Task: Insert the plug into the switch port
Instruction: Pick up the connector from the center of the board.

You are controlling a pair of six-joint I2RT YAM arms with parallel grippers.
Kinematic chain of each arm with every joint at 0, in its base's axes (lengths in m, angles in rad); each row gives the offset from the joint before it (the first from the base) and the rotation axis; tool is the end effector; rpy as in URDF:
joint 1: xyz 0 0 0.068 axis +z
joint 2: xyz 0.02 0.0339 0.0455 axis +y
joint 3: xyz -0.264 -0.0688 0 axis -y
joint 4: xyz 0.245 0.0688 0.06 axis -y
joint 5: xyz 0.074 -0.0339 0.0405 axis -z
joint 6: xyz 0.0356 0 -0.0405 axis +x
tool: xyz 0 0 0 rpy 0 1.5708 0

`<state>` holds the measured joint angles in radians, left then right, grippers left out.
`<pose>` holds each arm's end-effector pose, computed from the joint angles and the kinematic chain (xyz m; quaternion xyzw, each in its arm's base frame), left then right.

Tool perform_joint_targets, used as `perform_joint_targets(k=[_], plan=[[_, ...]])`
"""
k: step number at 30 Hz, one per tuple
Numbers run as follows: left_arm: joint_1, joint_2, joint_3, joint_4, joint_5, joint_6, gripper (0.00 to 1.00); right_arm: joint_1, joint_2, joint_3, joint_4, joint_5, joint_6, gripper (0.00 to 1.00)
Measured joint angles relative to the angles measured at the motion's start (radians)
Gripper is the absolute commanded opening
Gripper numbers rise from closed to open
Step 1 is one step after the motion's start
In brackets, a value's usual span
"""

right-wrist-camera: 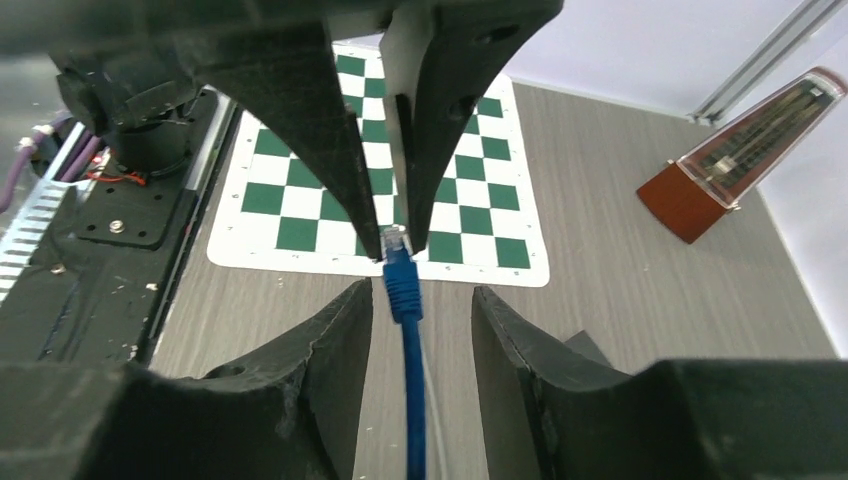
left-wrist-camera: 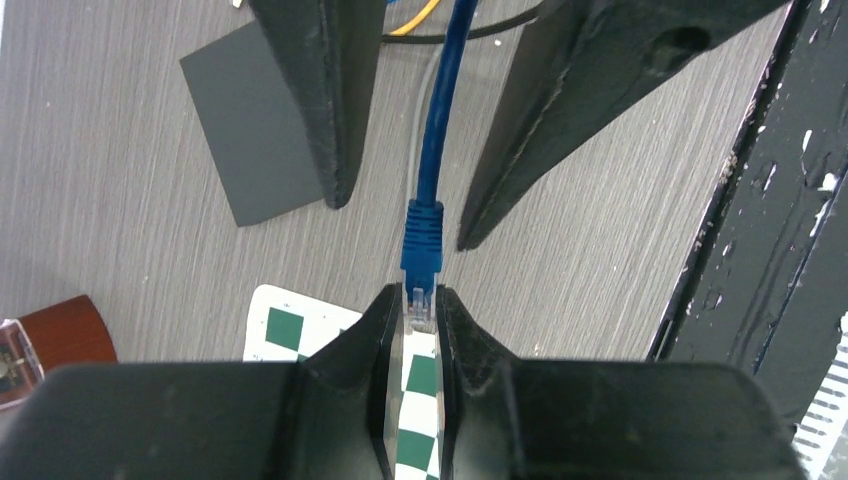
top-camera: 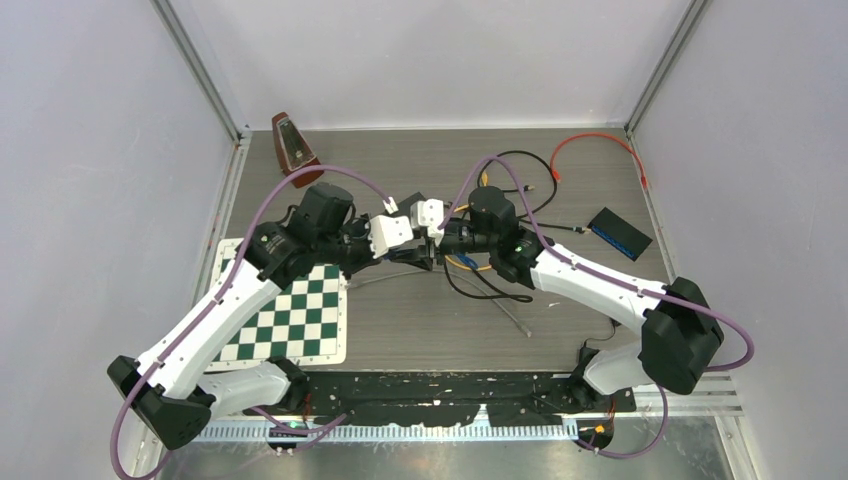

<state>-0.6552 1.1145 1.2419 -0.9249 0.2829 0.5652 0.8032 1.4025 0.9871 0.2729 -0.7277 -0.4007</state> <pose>0.1641 -0.1387 0.3637 0.5690 0.7210 -0.1472 0.3671 0.2078 0.2494 0.3155 -0.5920 0.4501 0.3858 0.5460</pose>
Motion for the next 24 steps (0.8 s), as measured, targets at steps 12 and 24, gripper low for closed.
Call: perform_joint_targets(k=[12, 24], plan=[[0.0, -0.004, 0.0, 0.005, -0.003, -0.003, 0.0, 0.0, -0.001, 0.0, -0.042, -0.029, 0.018, 0.44], [0.006, -0.015, -0.031, 0.024, -0.023, -0.038, 0.06, 0.006, 0.007, -0.037, 0.017, 0.006, 0.029, 0.05]])
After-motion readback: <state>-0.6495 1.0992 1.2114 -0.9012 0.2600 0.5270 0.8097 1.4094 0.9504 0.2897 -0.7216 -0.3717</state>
